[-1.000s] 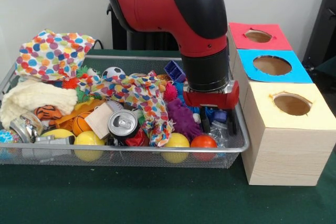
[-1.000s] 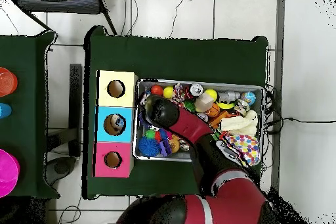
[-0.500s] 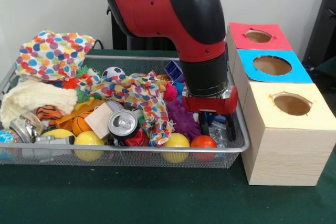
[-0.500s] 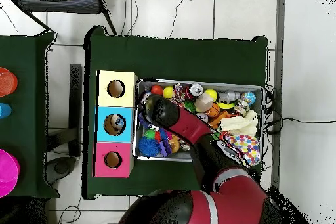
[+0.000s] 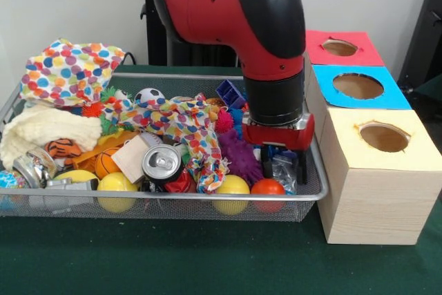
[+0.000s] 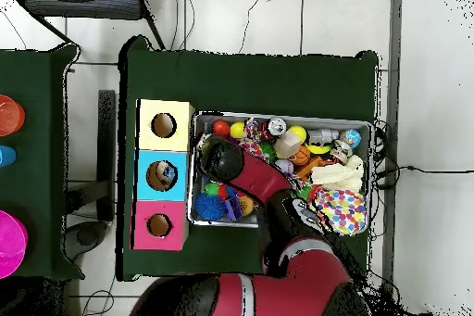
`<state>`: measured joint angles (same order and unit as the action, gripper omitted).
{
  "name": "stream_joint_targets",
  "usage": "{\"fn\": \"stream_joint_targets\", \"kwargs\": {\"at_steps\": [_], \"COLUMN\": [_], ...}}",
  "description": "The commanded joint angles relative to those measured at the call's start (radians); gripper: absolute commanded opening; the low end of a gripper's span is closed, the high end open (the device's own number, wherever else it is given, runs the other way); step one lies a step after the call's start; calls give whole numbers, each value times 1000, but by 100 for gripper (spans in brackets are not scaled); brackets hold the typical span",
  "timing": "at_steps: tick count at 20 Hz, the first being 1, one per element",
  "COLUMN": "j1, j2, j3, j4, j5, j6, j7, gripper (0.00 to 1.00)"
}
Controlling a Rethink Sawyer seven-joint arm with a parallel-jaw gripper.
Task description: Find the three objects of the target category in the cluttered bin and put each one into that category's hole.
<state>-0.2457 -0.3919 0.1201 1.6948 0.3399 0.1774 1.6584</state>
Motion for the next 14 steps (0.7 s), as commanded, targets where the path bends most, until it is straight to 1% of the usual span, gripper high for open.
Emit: {"fn": "stream_joint_targets", "kwargs": {"at_steps": [1, 3, 6, 9, 14], "j1": [139, 154, 172, 177, 172], "j2": [45, 50, 23, 18, 15], "j3": [-166, -194, -231, -243, -233], "j4": [-101, -118, -122, -127, -98], "j5": [32, 24, 16, 17, 27], "j6": [263, 310, 372, 378, 333], "j7": [237, 235, 245, 245, 238], "gripper": [100, 100, 100, 100, 100]}}
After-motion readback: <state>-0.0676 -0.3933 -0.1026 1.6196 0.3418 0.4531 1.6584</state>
